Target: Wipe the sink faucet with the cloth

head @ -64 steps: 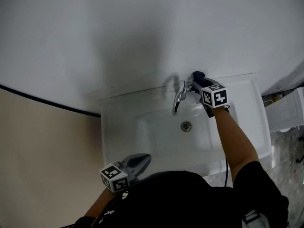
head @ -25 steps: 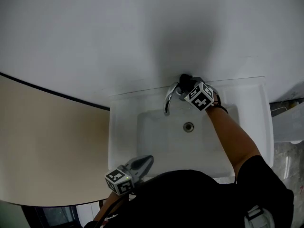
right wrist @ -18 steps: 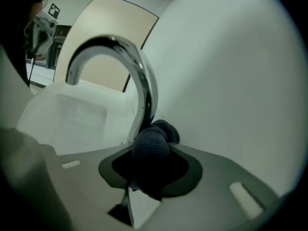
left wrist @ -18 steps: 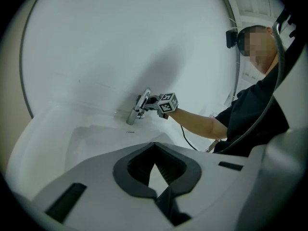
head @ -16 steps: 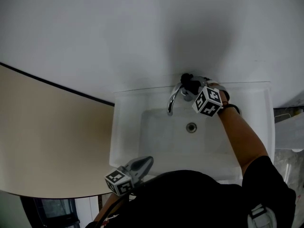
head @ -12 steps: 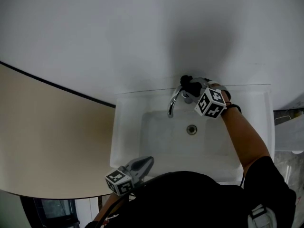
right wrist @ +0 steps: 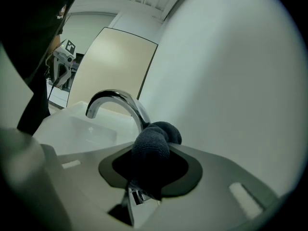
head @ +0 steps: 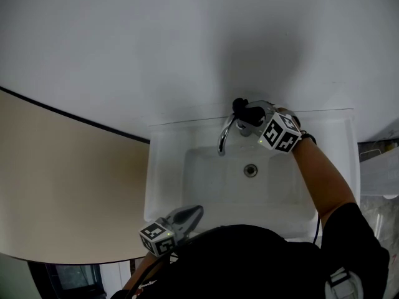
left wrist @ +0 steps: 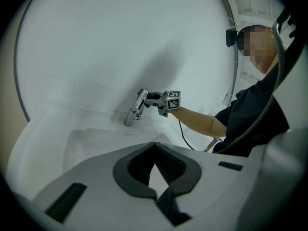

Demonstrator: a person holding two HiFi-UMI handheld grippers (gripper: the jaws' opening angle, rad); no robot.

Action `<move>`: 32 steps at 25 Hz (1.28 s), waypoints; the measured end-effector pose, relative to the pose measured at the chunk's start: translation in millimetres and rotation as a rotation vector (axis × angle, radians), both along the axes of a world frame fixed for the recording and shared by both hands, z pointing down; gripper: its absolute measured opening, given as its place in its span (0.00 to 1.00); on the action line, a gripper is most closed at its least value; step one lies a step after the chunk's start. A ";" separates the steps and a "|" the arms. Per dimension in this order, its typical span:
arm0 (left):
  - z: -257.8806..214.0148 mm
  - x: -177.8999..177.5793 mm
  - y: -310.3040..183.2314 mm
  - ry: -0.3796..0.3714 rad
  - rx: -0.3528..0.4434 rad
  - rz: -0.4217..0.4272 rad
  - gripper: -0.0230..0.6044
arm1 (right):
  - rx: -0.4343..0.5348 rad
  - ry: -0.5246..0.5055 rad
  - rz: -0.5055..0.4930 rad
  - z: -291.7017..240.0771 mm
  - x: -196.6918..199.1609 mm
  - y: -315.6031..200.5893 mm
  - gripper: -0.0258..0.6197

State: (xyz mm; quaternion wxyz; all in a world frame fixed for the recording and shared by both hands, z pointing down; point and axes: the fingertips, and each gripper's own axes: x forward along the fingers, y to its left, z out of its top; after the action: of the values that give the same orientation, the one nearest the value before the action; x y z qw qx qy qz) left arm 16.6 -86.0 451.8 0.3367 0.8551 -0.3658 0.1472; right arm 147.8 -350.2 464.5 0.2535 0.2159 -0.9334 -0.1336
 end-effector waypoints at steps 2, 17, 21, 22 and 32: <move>-0.4 1.4 0.7 0.001 0.000 0.001 0.02 | -0.020 0.005 -0.011 4.1 0.1 -0.7 0.21; -3.5 -11.1 12.0 0.009 0.032 -0.021 0.02 | -0.170 0.212 0.066 77.2 5.7 5.2 0.21; -14.9 -25.6 9.3 0.024 0.065 -0.027 0.03 | -0.303 0.040 0.250 65.8 17.6 23.1 0.22; -16.6 -31.7 8.0 0.033 0.072 -0.031 0.02 | -0.358 -0.036 0.290 63.4 20.3 33.1 0.22; -56.4 -100.6 -29.1 0.140 0.248 0.019 0.02 | -0.634 -0.495 0.541 4.8 39.1 145.2 0.22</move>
State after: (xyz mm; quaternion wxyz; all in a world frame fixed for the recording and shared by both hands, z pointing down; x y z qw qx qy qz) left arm -84.0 -115.0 395.4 0.2516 0.9016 -0.3490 0.0441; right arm 187.0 -205.0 469.3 0.1026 0.3882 -0.8710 0.2832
